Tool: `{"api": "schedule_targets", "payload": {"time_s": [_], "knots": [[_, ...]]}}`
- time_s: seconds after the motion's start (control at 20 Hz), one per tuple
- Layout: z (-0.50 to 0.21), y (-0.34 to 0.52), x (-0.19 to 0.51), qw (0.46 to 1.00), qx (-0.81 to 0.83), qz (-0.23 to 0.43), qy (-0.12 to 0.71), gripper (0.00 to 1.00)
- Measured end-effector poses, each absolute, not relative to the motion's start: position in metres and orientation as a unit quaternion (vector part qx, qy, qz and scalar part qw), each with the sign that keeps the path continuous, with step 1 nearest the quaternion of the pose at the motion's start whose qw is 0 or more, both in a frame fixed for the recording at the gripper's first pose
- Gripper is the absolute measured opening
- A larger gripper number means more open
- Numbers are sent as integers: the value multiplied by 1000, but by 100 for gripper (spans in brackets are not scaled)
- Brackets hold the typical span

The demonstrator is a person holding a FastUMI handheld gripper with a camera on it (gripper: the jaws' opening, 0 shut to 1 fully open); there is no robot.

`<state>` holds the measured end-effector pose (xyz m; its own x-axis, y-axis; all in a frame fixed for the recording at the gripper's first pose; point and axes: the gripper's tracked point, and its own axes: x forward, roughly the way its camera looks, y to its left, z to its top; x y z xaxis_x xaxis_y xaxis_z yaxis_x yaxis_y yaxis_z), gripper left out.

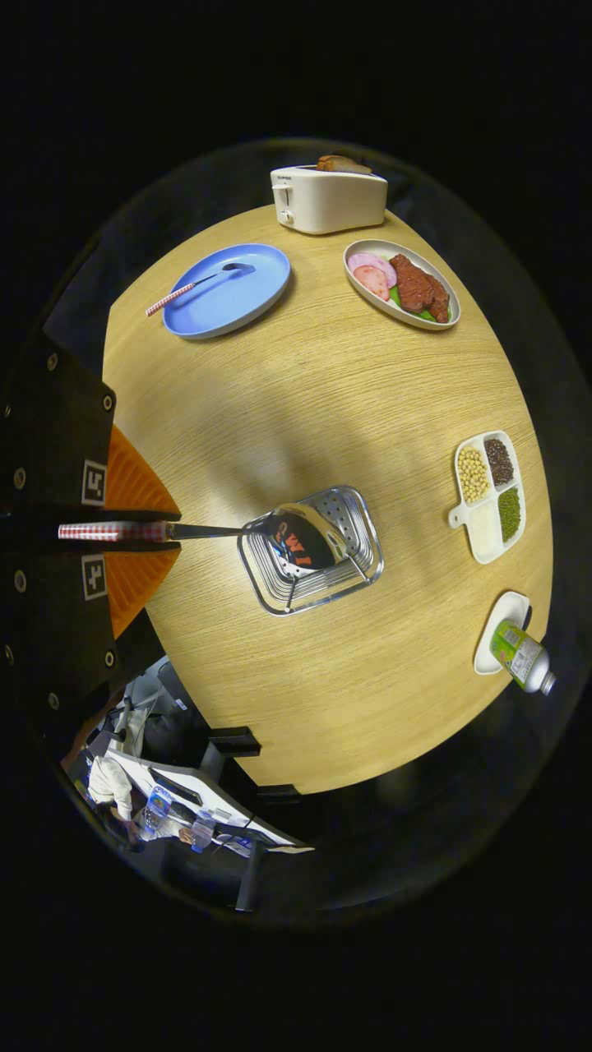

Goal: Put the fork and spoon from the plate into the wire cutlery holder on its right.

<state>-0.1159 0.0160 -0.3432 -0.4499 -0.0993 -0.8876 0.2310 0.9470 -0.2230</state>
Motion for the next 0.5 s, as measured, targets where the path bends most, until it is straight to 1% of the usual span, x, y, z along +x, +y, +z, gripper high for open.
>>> {"api": "schedule_targets", "payload": {"time_s": [0.35,0.5], "knots": [[-360,11,-111,443,82,-146,881,7],[-367,12,-103,420,105,-149,889,7]]}}
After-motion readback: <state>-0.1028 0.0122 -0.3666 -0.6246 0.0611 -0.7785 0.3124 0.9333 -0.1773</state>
